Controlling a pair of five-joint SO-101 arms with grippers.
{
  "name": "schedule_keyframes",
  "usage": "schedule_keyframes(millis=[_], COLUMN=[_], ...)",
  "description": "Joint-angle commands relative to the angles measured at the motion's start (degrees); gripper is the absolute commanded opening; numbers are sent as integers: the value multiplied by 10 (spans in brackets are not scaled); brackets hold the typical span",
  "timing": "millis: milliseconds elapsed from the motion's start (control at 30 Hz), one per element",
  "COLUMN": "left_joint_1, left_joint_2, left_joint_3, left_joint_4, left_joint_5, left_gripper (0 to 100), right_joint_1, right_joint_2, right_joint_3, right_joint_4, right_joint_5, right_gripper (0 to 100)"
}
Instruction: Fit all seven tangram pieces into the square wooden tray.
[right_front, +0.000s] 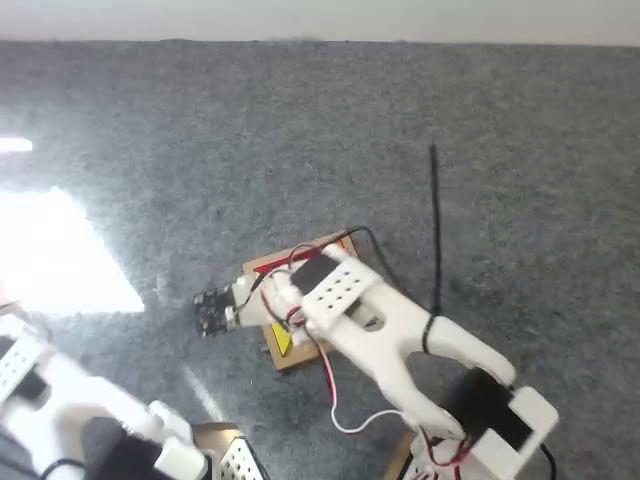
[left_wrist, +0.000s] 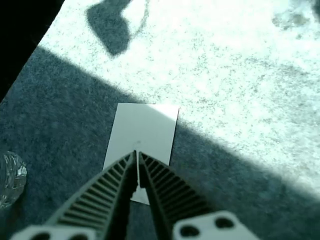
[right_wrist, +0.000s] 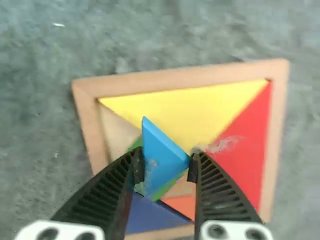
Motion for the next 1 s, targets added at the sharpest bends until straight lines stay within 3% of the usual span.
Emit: schedule_keyframes(millis=[0, 567, 767, 967], left_joint_1=[-16, -17, -16, -16], left_joint_2=[-22, -22, -22, -22], left_joint_3=[-31, -30, -30, -30], left_joint_4=[-14, -14, -14, -14], left_joint_5=[-4, -5, -5, -5], left_gripper=[15, 15, 15, 15], right_joint_1=[-25, -51, -50, -41], right_joint_2=[3, 7, 7, 4], right_joint_3=[-12, 6, 6, 6], right_joint_4=[9, 45, 45, 46], right_joint_5=[7, 4, 4, 6], right_gripper=[108, 116, 238, 240])
